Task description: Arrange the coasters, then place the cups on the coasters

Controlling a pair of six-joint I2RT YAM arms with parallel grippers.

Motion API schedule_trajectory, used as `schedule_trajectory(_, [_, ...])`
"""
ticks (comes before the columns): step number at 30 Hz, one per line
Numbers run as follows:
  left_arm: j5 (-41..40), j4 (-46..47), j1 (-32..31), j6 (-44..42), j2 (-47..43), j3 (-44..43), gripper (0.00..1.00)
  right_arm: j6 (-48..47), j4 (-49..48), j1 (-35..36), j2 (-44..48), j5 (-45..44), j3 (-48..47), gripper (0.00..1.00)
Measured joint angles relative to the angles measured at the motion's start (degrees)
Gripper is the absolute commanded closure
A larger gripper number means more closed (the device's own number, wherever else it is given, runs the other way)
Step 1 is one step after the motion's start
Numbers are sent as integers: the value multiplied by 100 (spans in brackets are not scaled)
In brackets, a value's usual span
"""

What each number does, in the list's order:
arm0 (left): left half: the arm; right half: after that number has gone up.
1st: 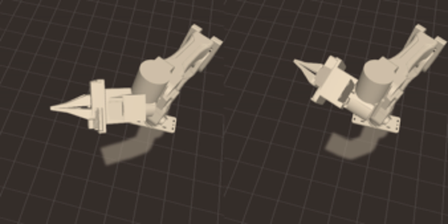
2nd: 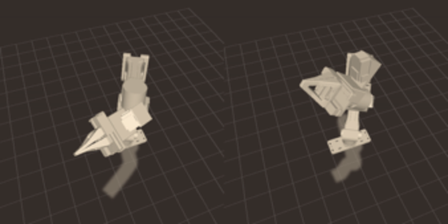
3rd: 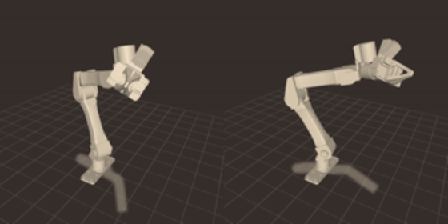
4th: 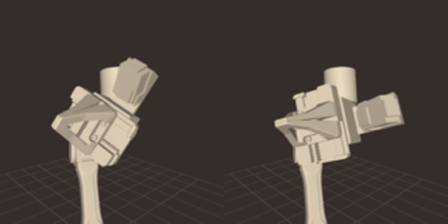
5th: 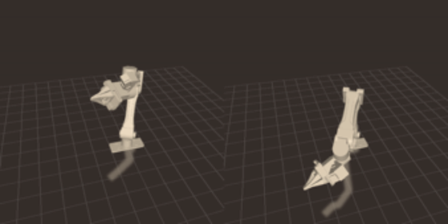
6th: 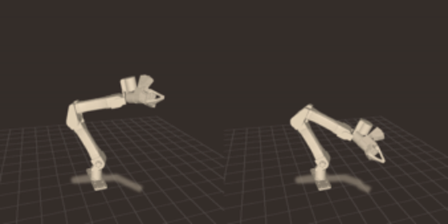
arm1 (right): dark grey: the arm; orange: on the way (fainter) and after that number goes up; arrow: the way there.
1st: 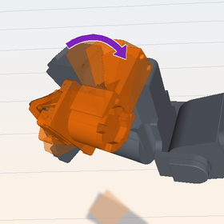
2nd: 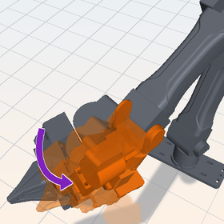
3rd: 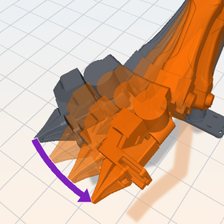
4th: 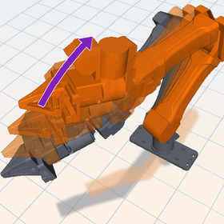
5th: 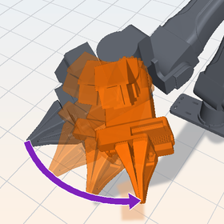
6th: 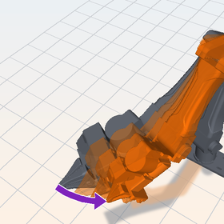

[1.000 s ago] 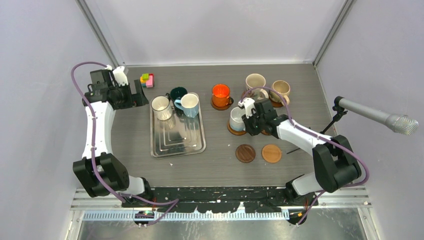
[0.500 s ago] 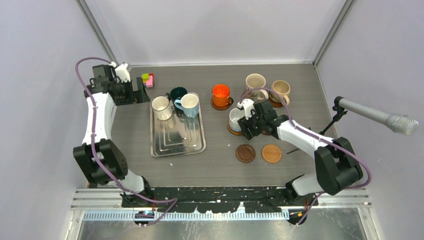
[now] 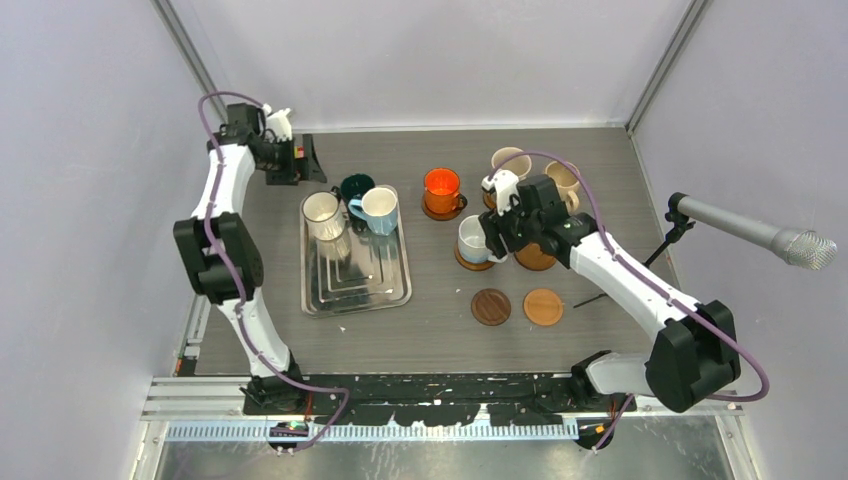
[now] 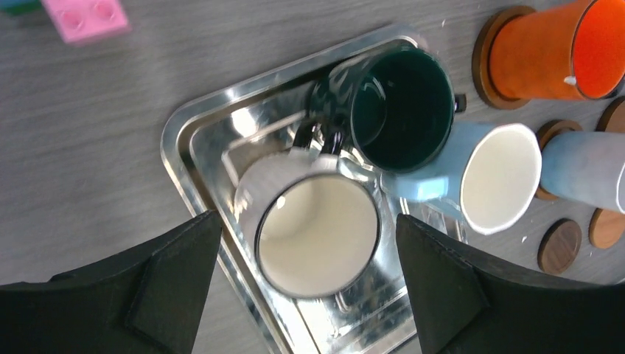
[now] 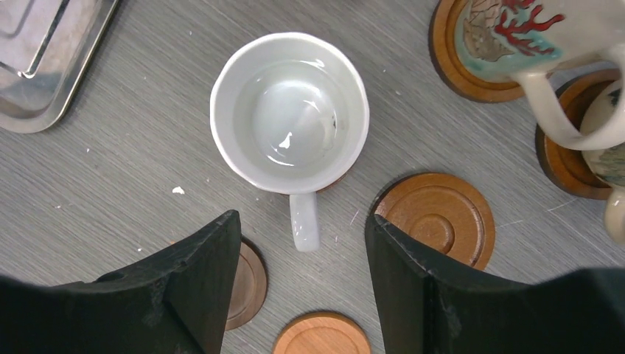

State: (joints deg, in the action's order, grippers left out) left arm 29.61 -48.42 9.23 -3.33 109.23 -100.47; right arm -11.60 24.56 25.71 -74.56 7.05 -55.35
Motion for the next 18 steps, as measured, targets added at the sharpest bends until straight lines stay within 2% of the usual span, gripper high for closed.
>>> schedule_trajectory(4, [144, 20, -212, 85, 629, -479, 16, 87, 146, 0, 0, -76, -199, 32])
schedule_trajectory(9, [398, -28, -356, 142, 1113, -717, 30, 127, 295, 0, 0, -177, -400, 32])
schedule_trajectory(14, [680, -219, -376, -22, 1176, -684, 42, 125, 385, 0, 0, -210, -566, 32])
schedule_trajectory(18, [828, -170, -374, -262, 1014, -315, 46, 125, 402, 0, -2, -208, -621, 32])
